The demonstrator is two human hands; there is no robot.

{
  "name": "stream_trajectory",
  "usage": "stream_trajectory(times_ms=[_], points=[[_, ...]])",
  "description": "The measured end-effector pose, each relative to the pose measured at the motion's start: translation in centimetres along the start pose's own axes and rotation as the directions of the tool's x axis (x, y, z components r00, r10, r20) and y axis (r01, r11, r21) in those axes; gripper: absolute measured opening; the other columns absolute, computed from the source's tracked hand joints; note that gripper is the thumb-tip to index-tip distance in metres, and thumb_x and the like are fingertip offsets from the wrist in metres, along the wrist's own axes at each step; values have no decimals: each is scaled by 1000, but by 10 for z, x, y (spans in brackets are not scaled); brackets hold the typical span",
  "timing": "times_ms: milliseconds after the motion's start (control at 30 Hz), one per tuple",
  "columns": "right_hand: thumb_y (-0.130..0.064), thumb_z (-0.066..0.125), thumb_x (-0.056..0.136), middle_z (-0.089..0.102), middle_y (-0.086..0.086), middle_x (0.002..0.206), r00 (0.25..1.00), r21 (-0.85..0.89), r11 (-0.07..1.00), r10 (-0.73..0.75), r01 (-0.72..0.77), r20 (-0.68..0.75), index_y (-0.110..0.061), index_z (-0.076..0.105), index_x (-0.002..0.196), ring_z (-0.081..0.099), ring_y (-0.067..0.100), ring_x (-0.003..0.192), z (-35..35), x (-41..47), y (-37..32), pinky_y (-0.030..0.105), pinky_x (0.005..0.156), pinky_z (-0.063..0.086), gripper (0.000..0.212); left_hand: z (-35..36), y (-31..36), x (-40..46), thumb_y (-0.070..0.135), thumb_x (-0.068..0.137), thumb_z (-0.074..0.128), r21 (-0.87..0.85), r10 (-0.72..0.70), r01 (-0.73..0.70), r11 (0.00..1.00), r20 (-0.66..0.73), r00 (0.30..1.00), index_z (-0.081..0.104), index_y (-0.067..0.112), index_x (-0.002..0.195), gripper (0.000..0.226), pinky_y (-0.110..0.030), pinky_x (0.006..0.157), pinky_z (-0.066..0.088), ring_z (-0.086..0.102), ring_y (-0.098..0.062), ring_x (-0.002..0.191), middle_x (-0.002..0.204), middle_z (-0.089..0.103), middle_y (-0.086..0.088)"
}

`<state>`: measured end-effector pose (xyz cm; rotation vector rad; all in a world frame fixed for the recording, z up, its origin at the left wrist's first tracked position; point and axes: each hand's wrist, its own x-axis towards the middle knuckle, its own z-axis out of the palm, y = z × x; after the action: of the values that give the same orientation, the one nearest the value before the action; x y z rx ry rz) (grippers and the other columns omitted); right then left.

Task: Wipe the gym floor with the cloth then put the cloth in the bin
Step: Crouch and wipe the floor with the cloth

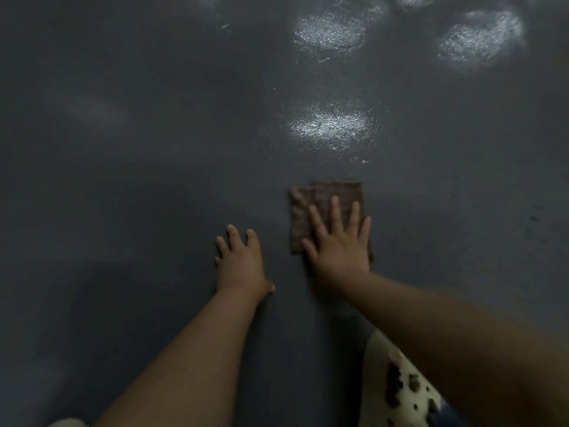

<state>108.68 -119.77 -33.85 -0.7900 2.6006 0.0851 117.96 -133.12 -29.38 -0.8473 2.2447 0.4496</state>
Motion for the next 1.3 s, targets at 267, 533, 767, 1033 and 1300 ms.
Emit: stream_trajectory(times_ms=[267,533,767,1033,1300], points=[[-62,22,89,40,8,148,880,-180,864,-475,470,21,-34,45,139,31,46,133,11,-10,28,63,102,25,62,2,-1,3,39,73,79,8,0,0,1000,-3,1000,-3,16,151,116,-46,115,23,-5,-41,144,156,-17,-17],[-60,22,95,-7,-1,160,939,94,937,342,-337,-35,-40,7,150,-7,38,144,-14,11,122,53,115,3,61,4,-3,3,38,72,80,-14,-13,13,1000,-21,1000,-2,18,152,117,-46,115,24,-6,-39,144,156,-17,-15],[-56,24,96,-16,7,158,922,186,905,386,-384,25,-34,-4,151,-15,42,142,-3,-15,45,58,112,-5,65,4,1,-1,37,78,76,15,-49,49,999,0,999,-9,17,151,113,-45,116,18,-10,-37,144,155,-22,-14],[-56,31,96,-20,4,157,955,62,997,-55,38,290,-38,0,150,-18,42,141,-26,-50,21,56,114,-5,65,9,25,-41,24,92,59,2,-20,20,1000,-7,1000,-4,21,152,87,-41,116,13,-4,-30,146,157,-14,-14],[-34,46,94,24,11,152,981,177,984,-11,-24,194,-14,40,140,14,35,141,-80,-89,13,48,116,10,50,-17,68,-106,18,91,56,-27,67,-71,997,-136,989,2,22,152,82,-41,116,15,0,-28,147,159,-5,-11]])
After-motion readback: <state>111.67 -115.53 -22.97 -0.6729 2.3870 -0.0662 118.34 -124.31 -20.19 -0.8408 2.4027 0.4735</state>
